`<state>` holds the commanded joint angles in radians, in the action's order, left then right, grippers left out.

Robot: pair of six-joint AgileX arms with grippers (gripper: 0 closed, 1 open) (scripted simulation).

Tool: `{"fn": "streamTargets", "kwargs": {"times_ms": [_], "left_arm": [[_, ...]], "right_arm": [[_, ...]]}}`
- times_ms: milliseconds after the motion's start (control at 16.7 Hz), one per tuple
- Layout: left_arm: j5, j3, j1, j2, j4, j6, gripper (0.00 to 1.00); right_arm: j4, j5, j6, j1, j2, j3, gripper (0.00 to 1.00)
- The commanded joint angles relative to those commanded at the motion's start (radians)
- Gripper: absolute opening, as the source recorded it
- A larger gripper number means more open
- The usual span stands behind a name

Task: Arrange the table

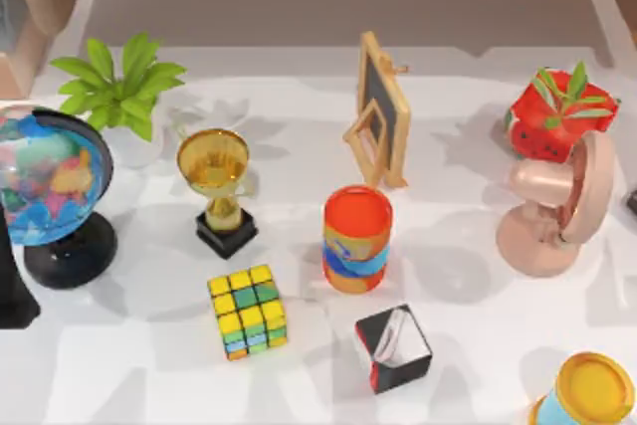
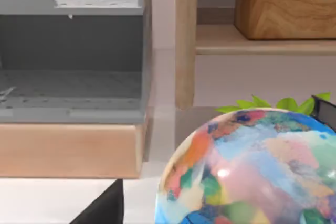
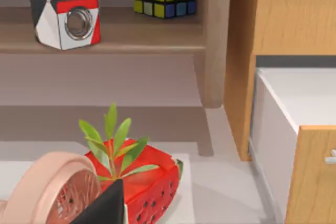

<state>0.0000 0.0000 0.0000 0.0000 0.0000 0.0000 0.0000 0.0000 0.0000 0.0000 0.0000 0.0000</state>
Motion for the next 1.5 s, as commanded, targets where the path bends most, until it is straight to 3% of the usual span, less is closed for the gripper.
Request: {"fn": "streamTargets", "kwargs": {"times_ms": [300,540,1500], "left_arm": [[0.000,0.000,0.000,0.000,0.000,0.000,1.00],[0.000,0.000,0.000,0.000,0.000,0.000,1.00],[0.000,0.000,0.000,0.000,0.000,0.000,1.00]], "right_arm": [[-0.039,-0.005,-0.014,-0.007,0.059,0.059,1.00],[-0.173,-0.012,-0.061,-0.040,0.285,0.282,1.00],[-1.088,-0.018,-0.398,-0.328,2.032,1.948,1.00]]}}
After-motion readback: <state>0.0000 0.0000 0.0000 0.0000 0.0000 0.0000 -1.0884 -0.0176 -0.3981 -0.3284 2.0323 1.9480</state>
